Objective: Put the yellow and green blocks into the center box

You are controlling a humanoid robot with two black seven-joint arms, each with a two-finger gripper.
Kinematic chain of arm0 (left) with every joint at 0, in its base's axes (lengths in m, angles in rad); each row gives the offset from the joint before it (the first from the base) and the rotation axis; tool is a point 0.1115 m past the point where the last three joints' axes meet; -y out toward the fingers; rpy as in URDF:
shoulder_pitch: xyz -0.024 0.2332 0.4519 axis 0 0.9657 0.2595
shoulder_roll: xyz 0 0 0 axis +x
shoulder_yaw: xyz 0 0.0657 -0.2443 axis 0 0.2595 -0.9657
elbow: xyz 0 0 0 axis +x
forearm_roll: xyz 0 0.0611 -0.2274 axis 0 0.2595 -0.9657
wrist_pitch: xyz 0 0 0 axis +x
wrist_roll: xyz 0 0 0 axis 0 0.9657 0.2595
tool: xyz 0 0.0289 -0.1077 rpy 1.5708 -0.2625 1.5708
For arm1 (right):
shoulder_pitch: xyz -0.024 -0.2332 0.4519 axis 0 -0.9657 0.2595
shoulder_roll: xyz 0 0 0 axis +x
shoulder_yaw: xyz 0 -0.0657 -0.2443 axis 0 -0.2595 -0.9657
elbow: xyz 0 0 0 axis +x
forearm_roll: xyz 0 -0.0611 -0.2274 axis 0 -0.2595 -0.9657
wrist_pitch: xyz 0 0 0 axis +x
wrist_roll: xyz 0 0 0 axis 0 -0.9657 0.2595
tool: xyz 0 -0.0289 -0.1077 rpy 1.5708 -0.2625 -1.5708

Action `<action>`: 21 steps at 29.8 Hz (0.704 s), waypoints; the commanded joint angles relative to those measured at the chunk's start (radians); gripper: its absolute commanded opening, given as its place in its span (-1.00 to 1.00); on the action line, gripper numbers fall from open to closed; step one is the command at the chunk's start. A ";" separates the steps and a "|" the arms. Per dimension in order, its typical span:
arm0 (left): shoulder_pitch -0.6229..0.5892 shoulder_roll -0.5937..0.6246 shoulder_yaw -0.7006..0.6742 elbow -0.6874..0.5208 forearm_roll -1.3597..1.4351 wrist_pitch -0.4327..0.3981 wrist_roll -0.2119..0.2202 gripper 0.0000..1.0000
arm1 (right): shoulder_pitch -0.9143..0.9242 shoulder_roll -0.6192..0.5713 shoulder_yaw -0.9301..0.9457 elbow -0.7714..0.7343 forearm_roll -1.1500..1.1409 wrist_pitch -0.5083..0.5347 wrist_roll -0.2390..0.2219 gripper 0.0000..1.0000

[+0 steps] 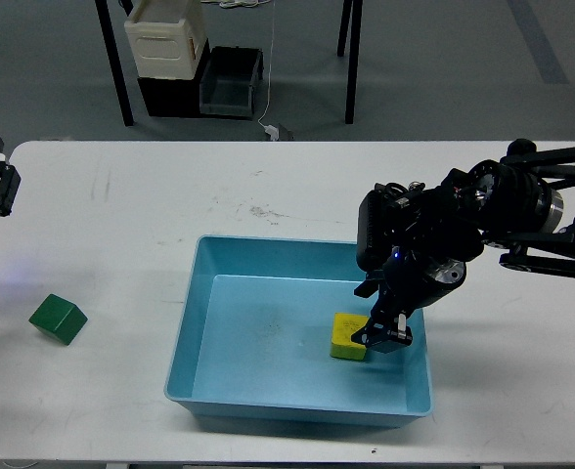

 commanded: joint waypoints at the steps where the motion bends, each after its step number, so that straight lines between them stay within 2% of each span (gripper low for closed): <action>1: -0.064 0.022 -0.005 0.093 0.130 -0.039 -0.063 1.00 | -0.002 0.000 0.017 -0.021 0.039 0.000 0.000 0.72; 4: -0.093 0.025 -0.002 0.147 0.156 -0.039 -0.133 1.00 | 0.003 -0.004 0.061 -0.047 0.111 0.000 0.000 0.76; 7: -0.102 0.039 -0.004 0.155 0.218 -0.039 -0.173 1.00 | 0.006 -0.045 0.148 -0.070 0.174 0.000 0.000 0.85; 9: -0.108 0.071 -0.004 0.156 0.290 -0.039 -0.215 0.99 | 0.000 -0.095 0.239 -0.088 0.204 0.000 0.000 0.86; 11: -0.119 0.118 -0.002 0.168 0.417 -0.039 -0.285 0.98 | -0.028 -0.123 0.349 -0.101 0.221 -0.009 0.000 0.86; 14: -0.130 0.139 -0.004 0.173 0.611 -0.039 -0.400 0.98 | -0.133 -0.132 0.538 -0.101 0.256 -0.114 0.000 0.86; 16: -0.144 0.148 -0.004 0.173 0.712 -0.035 -0.414 0.98 | -0.216 -0.123 0.680 -0.104 0.270 -0.183 0.000 0.86; 19: -0.148 0.166 -0.005 0.168 0.794 0.088 -0.414 0.98 | -0.328 -0.109 0.844 -0.093 0.276 -0.255 0.000 0.86; 21: -0.162 0.206 -0.002 0.164 0.820 0.126 -0.414 0.98 | -0.409 -0.082 0.943 -0.075 0.291 -0.318 0.000 0.85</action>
